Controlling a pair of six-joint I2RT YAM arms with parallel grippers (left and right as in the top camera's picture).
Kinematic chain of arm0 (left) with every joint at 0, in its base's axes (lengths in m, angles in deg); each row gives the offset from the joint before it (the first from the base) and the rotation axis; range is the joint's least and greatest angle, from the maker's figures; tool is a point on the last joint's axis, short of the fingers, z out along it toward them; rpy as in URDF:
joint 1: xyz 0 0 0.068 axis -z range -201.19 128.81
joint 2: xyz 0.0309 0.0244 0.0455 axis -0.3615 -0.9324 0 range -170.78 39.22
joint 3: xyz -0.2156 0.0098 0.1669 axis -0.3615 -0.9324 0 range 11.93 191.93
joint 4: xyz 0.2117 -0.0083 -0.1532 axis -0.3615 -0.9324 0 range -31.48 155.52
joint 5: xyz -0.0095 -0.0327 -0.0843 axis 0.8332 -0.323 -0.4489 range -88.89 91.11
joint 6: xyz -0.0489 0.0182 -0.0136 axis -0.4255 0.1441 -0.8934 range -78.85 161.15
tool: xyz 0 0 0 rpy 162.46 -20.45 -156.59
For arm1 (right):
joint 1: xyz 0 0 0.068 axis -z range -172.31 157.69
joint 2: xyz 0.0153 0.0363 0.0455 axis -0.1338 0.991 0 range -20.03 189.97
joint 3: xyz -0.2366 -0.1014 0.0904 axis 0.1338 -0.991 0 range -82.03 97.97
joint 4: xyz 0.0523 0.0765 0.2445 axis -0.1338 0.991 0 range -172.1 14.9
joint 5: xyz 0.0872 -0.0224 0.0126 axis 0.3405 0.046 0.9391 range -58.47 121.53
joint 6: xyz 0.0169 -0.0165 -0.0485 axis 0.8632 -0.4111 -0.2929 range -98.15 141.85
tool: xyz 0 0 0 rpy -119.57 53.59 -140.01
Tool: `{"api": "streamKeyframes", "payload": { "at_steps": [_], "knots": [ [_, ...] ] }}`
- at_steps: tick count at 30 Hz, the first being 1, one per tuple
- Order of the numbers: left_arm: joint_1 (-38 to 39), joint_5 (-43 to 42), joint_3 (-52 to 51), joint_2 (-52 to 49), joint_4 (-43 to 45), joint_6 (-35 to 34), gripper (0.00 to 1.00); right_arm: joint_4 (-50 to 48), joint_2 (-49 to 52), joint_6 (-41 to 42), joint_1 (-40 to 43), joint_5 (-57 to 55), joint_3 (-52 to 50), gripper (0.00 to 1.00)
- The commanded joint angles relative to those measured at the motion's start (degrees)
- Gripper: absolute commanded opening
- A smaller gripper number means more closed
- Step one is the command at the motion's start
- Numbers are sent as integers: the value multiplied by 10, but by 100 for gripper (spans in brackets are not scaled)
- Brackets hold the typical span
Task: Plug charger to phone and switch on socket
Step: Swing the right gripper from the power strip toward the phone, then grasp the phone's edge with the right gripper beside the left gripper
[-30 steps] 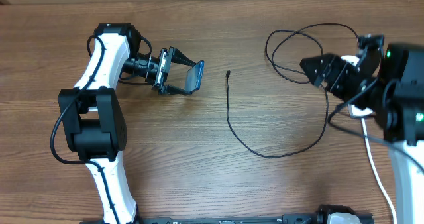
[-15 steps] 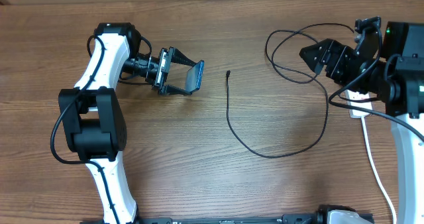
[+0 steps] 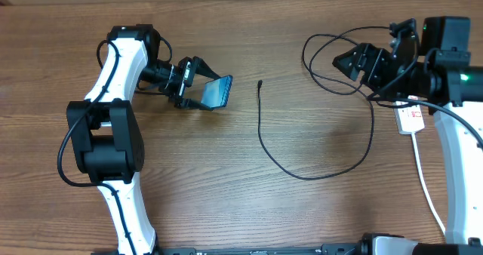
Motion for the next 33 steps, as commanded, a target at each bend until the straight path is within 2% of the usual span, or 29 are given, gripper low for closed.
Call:
{"api": "streamKeyframes", "payload": {
  "at_steps": [1, 6, 14, 18, 30, 33],
  "knots": [
    [0, 32, 17, 0, 0, -26, 41, -8, 16, -5, -22, 10, 16, 91],
    [0, 50, 17, 0, 17, -26, 41, -35, 35, 14, -59, 10, 9, 91],
    [0, 132, 17, 0, 29, -41, 42, -93, 67, 69, -113, 21, -7, 91],
    [0, 133, 17, 0, 32, -41, 42, -110, 92, 106, -133, 37, -7, 85],
    [0, 150, 17, 0, 36, -41, 42, -176, 179, 196, -219, 54, -7, 80],
    [0, 158, 17, 0, 42, -41, 42, -197, 195, 221, -242, 53, -7, 76]
  ]
}}
